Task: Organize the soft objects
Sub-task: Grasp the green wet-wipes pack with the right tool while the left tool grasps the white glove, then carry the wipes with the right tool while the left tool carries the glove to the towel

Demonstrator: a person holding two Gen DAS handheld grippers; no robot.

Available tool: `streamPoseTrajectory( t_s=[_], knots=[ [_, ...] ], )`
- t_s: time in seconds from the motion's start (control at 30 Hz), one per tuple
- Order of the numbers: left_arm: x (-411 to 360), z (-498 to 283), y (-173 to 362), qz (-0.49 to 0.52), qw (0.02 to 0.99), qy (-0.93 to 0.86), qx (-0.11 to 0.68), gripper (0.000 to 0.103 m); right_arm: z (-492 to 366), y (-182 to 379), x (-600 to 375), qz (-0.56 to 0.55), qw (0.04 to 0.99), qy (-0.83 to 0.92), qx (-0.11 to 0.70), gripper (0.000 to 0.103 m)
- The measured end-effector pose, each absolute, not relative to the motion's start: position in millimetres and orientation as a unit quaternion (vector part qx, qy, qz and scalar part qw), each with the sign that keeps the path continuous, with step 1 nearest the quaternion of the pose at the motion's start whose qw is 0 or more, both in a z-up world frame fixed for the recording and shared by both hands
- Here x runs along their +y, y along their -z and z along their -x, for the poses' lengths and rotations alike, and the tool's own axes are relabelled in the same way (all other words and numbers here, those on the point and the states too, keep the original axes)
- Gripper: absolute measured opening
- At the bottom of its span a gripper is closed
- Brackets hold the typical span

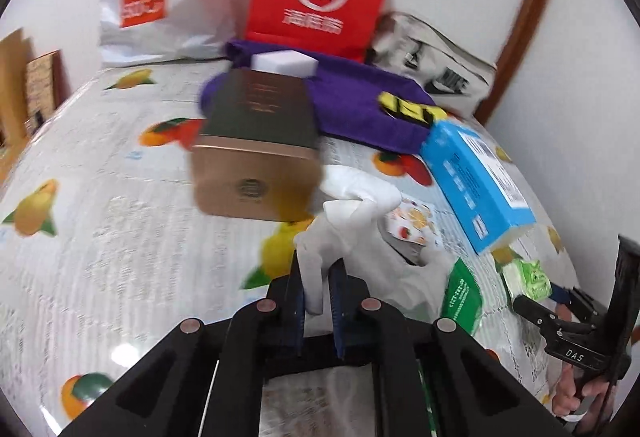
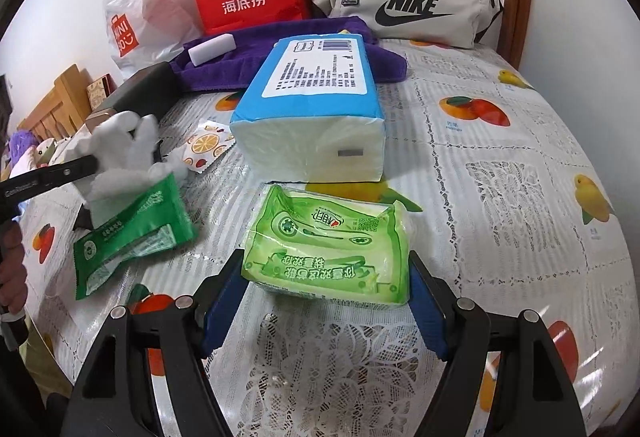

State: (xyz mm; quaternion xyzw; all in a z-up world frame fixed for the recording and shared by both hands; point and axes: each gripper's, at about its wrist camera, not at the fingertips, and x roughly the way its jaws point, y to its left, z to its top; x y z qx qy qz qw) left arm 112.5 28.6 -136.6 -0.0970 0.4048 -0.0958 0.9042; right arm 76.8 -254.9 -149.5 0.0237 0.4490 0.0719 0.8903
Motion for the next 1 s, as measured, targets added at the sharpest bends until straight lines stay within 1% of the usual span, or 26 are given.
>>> streamPoseTrajectory(
  t_s=[0.13,0.27,0.4,1.0],
  knots=[
    [42,-108,135,0.085,0.907,0.066,0.407,0.01,-80,151,-252,-0.019,0.89,-0.065,0.451,0.075],
    [57,-99,130,0.106,0.91,0.063,0.395,0.009,-82,149,-248,-0.011,0.89,-0.064,0.451,0.075],
    [60,-93,117,0.106,0.918,0.054,0.378,0.009,-81,144,-247,-0.011,0.893,-0.065,0.445,0.075],
    [68,-89,58,0.116,0.934,0.026,0.338,0.009,-83,90,-252,-0.014,0.907,-0.08,0.413,0.075]
  ],
)
